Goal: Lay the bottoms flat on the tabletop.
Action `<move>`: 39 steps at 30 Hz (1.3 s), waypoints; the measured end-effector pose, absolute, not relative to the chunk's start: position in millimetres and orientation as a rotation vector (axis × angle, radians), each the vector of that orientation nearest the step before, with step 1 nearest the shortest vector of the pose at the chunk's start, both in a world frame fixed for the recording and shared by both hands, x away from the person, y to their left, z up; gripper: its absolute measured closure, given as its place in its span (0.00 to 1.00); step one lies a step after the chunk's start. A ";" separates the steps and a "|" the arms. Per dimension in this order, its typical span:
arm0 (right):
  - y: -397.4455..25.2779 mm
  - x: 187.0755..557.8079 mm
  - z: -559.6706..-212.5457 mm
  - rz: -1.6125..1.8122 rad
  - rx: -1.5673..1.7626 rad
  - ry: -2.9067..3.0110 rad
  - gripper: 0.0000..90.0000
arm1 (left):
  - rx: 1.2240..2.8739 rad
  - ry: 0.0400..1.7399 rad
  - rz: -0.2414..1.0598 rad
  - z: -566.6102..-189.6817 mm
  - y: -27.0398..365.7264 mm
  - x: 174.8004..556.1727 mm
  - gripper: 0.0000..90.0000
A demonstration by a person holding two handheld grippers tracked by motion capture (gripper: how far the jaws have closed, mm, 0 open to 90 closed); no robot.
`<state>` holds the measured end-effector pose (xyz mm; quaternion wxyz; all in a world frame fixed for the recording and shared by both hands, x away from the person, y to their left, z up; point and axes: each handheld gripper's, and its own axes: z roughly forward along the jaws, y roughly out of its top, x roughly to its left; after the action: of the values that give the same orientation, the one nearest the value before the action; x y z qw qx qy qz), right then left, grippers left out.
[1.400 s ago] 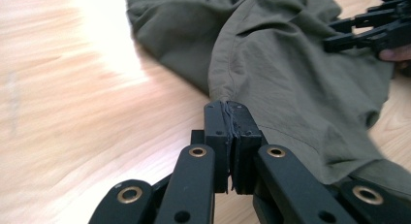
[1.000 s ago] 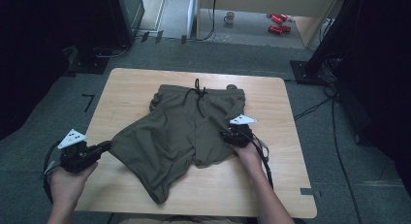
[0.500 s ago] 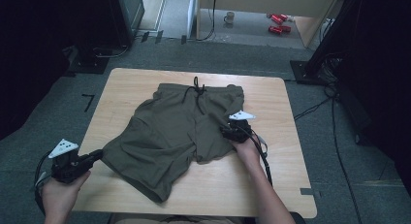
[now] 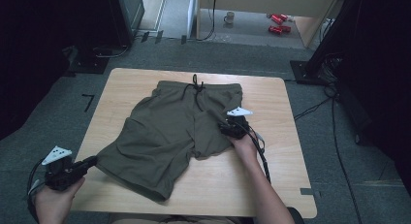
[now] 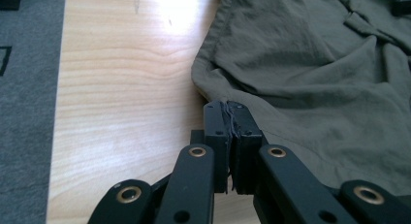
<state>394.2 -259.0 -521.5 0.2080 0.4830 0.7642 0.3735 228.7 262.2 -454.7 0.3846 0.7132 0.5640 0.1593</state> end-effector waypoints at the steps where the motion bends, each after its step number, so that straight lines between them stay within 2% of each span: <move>1: -258.8 394.9 -521.5 1.039 1.345 2.126 0.56 | 1.817 1.441 0.408 -454.7 262.6 228.0 0.98; 16: -257.2 406.3 -521.5 1.009 1.367 2.088 0.55 | 1.808 1.433 0.413 -452.4 262.3 216.7 0.94; 25: -258.2 408.4 -520.9 1.001 1.374 2.082 0.51 | 1.793 1.397 0.408 -458.7 257.0 224.2 0.86; 30: -254.4 403.6 -509.7 0.969 1.325 2.088 0.51 | 1.825 1.376 0.396 -463.7 251.2 228.8 0.81; 39: -247.0 409.6 -498.2 1.090 1.342 2.116 0.56 | 1.827 1.366 0.397 -464.8 249.5 226.1 0.78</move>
<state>409.6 -247.0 -498.2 0.2030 0.4808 0.7583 0.3906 226.1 249.5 -464.8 0.4012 0.7228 0.5403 0.1571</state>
